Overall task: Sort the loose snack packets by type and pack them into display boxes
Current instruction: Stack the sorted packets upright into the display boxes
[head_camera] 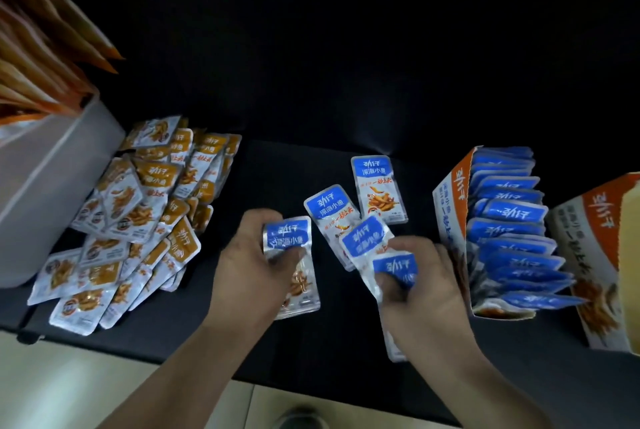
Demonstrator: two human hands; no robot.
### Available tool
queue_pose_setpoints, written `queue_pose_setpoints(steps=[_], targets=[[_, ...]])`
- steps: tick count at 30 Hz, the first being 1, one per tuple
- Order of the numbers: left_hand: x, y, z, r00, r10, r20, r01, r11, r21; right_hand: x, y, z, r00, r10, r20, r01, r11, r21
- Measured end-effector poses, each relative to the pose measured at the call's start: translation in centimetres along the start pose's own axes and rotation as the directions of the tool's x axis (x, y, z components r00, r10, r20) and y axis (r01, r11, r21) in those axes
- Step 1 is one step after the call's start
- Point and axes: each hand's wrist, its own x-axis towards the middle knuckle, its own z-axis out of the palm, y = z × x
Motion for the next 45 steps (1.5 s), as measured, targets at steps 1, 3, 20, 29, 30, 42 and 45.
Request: queue_pose_setpoints(steps=[1, 3, 20, 29, 30, 42, 45], targets=[[-0.1, 0.4, -0.3, 0.999, -0.039, -0.003, 0.038, 0.992, -0.121, 0.1, -0.4, -0.1, 1.0, 0.015, -0.013, -0.014, 0.998, 0.068], [0.3, 1.1, -0.5, 0.994, -0.102, -0.033, 0.088, 0.956, -0.281, 0.8, -2.0, -0.5, 0.998, 0.063, -0.017, -0.058, 0.977, 0.206], [3.5, 2.1, 6.4, 0.992, -0.042, -0.117, 0.04, 0.999, -0.024, 10.6, -5.1, 2.3, 0.971, 0.23, 0.072, -0.225, 0.972, -0.07], [0.7, 5.1, 4.7, 0.938, -0.307, 0.16, 0.343, 0.772, -0.535, 7.2, -6.3, 2.6, 0.892, 0.387, 0.236, -0.447, 0.835, 0.322], [0.2, 5.3, 4.5, 0.932, -0.293, 0.211, 0.361, 0.762, -0.537, 6.9, -6.5, 2.5, 0.882, 0.397, 0.252, -0.466, 0.813, 0.351], [-5.0, 13.6, 0.4, 0.907, 0.177, 0.381, 0.049, 0.856, -0.514, 1.5, -10.4, -8.1, 0.962, 0.006, 0.273, -0.13, 0.889, 0.439], [-5.6, 17.2, 1.3, 0.864, 0.263, 0.43, -0.037, 0.884, -0.466, 1.1, -10.0, -13.9, 0.95, -0.106, 0.294, -0.05, 0.877, 0.479]])
